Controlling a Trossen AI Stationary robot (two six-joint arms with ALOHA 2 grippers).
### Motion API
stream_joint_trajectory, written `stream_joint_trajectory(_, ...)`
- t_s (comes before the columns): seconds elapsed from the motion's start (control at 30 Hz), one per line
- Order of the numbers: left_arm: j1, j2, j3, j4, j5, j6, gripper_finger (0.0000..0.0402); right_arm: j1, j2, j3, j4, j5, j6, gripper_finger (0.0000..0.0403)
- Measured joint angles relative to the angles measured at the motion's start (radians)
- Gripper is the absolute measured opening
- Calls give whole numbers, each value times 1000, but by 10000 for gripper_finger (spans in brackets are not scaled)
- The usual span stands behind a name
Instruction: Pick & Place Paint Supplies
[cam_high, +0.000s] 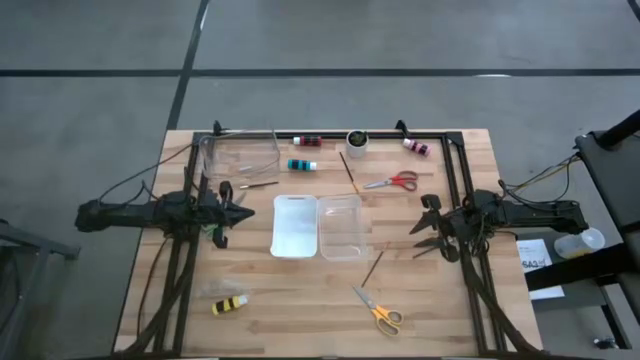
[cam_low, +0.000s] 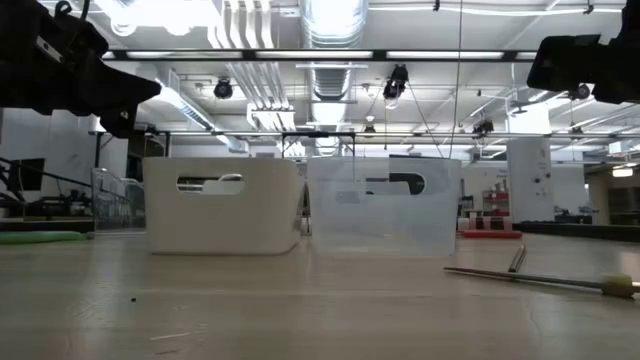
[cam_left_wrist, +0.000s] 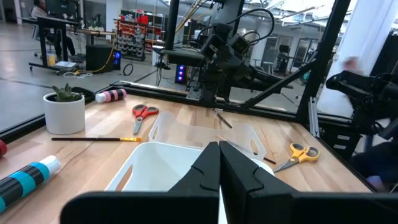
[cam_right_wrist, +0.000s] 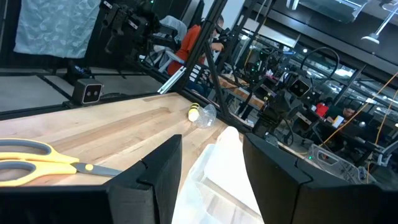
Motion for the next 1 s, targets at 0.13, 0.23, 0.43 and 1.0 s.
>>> stream_joint_trajectory(0.13, 0, 0, 0, 0, 0, 0, 1, 0, 0, 0, 0, 0, 0, 167)
stream_joint_trajectory(0.23, 0, 0, 0, 0, 0, 0, 1, 0, 0, 0, 0, 0, 0, 167)
stream_joint_trajectory(0.43, 0, 0, 0, 0, 0, 0, 1, 0, 0, 0, 0, 0, 0, 167)
stream_joint_trajectory(1.0, 0, 0, 0, 0, 0, 0, 1, 3, 0, 0, -2, 203, 57, 167)
